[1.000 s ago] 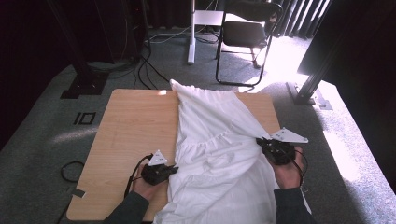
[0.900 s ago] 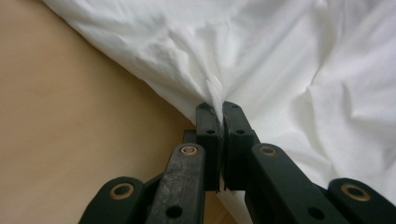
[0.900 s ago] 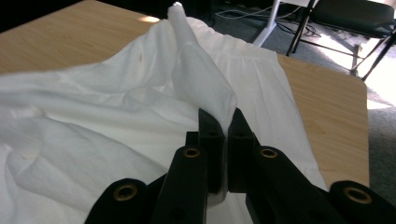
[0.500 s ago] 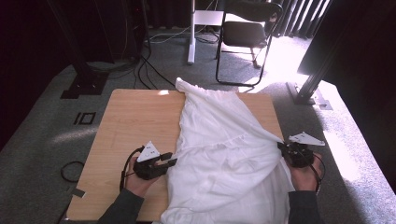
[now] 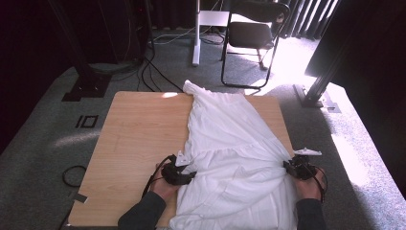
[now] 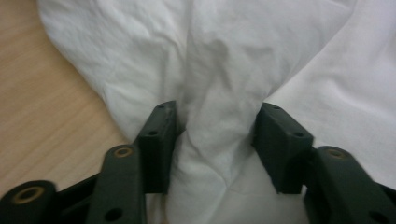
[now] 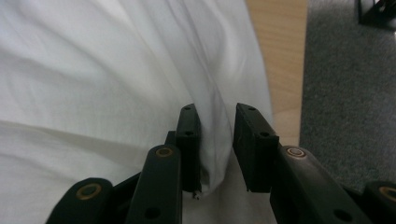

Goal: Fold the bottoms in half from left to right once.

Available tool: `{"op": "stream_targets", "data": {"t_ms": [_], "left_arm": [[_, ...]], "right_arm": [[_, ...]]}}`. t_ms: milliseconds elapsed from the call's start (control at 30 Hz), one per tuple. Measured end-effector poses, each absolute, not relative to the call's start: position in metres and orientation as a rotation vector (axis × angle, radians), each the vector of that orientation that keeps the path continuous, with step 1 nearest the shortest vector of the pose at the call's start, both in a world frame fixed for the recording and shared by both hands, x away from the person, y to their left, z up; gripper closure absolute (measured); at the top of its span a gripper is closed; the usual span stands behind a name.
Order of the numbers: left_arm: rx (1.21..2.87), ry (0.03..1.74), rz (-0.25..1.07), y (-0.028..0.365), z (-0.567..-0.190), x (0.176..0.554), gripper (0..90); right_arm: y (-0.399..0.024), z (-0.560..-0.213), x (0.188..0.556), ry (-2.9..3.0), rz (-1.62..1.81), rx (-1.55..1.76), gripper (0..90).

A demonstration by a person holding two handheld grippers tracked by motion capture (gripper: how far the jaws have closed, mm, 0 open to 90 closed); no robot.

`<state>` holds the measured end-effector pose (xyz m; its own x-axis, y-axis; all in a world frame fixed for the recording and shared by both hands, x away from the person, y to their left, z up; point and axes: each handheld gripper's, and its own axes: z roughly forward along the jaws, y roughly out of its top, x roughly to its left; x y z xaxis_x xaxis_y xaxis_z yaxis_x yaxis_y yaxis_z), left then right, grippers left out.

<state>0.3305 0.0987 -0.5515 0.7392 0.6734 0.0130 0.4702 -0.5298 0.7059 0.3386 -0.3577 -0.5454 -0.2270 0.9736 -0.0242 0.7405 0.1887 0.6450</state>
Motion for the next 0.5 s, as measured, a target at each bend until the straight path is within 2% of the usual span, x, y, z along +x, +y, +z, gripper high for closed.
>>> {"op": "stream_targets", "data": {"t_ms": [133,200,500], "left_arm": [[2.215,0.888,0.387,0.105,-0.551,0.336,74.3],[2.217,0.885,0.385,0.108,-0.551,0.339,79.5],[2.192,0.995,0.486,0.148,-0.549,0.357,82.3]], "right_arm": [[-0.357,-0.55,0.341,2.031,0.777,1.633,80.0],[-0.353,-0.55,0.341,2.033,0.772,1.623,83.0],[-0.321,-0.55,0.351,2.084,0.819,1.574,84.1]]}}
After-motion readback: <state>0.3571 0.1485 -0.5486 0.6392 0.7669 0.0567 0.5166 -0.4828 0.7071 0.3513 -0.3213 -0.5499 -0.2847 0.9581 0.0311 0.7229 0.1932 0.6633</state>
